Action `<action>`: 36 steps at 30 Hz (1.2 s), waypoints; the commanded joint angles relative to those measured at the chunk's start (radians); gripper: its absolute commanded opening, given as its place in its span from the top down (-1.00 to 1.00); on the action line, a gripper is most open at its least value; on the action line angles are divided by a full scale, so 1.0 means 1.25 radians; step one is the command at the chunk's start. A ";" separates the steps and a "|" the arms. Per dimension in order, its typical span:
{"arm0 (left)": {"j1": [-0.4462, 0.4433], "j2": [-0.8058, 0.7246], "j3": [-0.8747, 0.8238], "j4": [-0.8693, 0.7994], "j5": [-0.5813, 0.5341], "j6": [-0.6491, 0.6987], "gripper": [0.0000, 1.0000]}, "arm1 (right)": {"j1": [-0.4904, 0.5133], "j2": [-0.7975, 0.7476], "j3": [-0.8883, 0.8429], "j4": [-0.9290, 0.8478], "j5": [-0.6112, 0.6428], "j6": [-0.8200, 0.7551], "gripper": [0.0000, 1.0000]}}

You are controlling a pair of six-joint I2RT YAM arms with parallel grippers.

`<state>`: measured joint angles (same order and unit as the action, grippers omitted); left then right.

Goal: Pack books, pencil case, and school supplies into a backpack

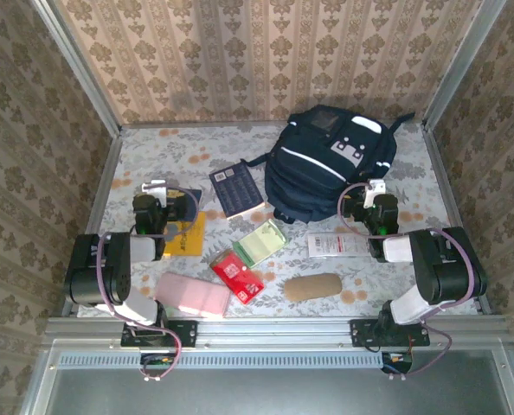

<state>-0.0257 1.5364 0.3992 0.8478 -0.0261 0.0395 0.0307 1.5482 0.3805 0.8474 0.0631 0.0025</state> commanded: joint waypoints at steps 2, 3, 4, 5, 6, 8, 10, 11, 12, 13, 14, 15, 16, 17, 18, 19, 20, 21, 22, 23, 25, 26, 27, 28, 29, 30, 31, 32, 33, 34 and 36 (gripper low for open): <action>-0.004 0.000 0.005 0.005 -0.007 0.015 -1.00 | 0.005 -0.012 0.004 0.046 0.004 0.003 -1.00; -0.004 0.000 0.004 0.005 -0.007 0.016 -1.00 | 0.005 -0.013 0.004 0.046 0.004 0.003 -1.00; -0.004 0.000 0.004 0.005 -0.008 0.017 -1.00 | 0.005 -0.013 0.004 0.045 0.004 0.003 -1.00; -0.005 0.000 0.003 0.005 -0.010 0.017 -1.00 | 0.005 -0.012 0.004 0.046 0.004 0.003 -1.00; -0.005 0.000 0.003 0.005 -0.011 0.016 -1.00 | 0.005 -0.011 0.005 0.045 0.003 0.004 -1.00; -0.003 0.000 0.003 0.005 -0.007 0.015 -1.00 | 0.003 -0.011 0.011 0.033 0.030 0.018 -1.00; 0.009 -0.001 0.006 -0.001 0.019 0.011 -1.00 | -0.006 -0.012 0.009 0.036 0.037 0.033 -1.00; 0.010 -0.001 0.006 -0.001 0.019 0.011 -1.00 | -0.009 -0.011 0.008 0.040 0.048 0.038 -1.00; 0.008 0.000 0.007 -0.001 0.018 0.013 -1.00 | -0.008 -0.011 0.008 0.038 0.048 0.037 -1.00; 0.008 0.000 0.008 -0.003 0.017 0.012 -1.00 | -0.009 -0.011 0.013 0.033 0.041 0.033 -1.00; 0.008 0.000 0.008 -0.003 0.017 0.011 -1.00 | -0.009 -0.010 0.014 0.029 0.021 0.024 -1.00; 0.008 -0.001 0.008 -0.003 0.017 0.011 -1.00 | -0.009 -0.010 0.020 0.019 -0.009 0.014 -1.00; 0.008 -0.001 0.008 -0.003 0.017 0.011 -1.00 | -0.010 -0.010 0.019 0.020 -0.013 0.015 -1.00; 0.008 0.000 0.008 -0.003 0.017 0.011 -1.00 | -0.013 -0.009 0.022 0.017 -0.019 0.017 -1.00; 0.008 0.000 0.008 -0.003 0.017 0.011 -1.00 | -0.016 -0.009 0.022 0.016 -0.025 0.019 -1.00; 0.007 -0.001 0.008 -0.003 0.015 0.012 -1.00 | -0.018 -0.007 0.025 0.013 -0.027 0.020 -1.00; 0.006 0.000 0.008 -0.002 0.011 0.011 -1.00 | -0.018 -0.007 0.024 0.011 -0.028 0.020 -1.00; 0.005 0.000 0.008 -0.001 0.011 0.011 -1.00 | -0.018 -0.008 0.025 0.011 -0.029 0.020 -1.00; 0.005 -0.001 0.008 -0.002 0.011 0.012 -1.00 | -0.019 -0.007 0.026 0.009 -0.029 0.020 -1.00; 0.005 0.000 0.008 -0.003 0.011 0.011 -1.00 | -0.020 -0.007 0.027 0.008 -0.029 0.020 -1.00; 0.004 0.000 0.008 -0.003 0.011 0.011 -1.00 | -0.020 -0.007 0.026 0.008 -0.029 0.020 -1.00; 0.005 0.000 0.009 -0.003 0.010 0.011 -1.00 | -0.020 -0.007 0.026 0.009 -0.028 0.020 -1.00; 0.004 0.000 0.007 -0.002 0.009 0.012 -1.00 | -0.019 -0.008 0.025 0.009 -0.029 0.020 -1.00; 0.003 0.000 0.006 0.000 0.009 0.011 -1.00 | -0.020 -0.009 0.024 0.011 -0.030 0.020 -1.00; 0.003 -0.002 0.004 0.004 0.007 0.012 -1.00 | -0.020 -0.010 0.021 0.015 -0.030 0.021 -1.00; 0.002 -0.006 0.000 0.009 0.002 0.013 -1.00 | -0.020 -0.012 0.019 0.018 -0.030 0.022 -1.00; -0.001 -0.017 -0.004 0.009 -0.007 0.014 -1.00 | -0.019 -0.013 0.016 0.024 -0.030 0.020 -1.00; -0.008 -0.042 -0.008 0.002 -0.026 0.015 -1.00 | -0.017 -0.021 0.014 0.028 -0.038 0.016 -1.00; -0.014 -0.072 -0.008 -0.022 -0.048 0.014 -1.00 | -0.014 -0.046 0.014 0.007 -0.043 0.007 -1.00; -0.026 -0.114 -0.006 -0.066 -0.078 0.016 -1.00 | -0.008 -0.097 0.023 -0.056 -0.034 0.002 -1.00; -0.047 -0.202 0.011 -0.153 -0.107 0.029 -1.00 | 0.003 -0.201 0.075 -0.207 0.000 0.007 -1.00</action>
<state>-0.0555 1.4067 0.3931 0.7506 -0.0891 0.0475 0.0193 1.4494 0.3912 0.7155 0.0418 0.0078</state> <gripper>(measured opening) 0.999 0.999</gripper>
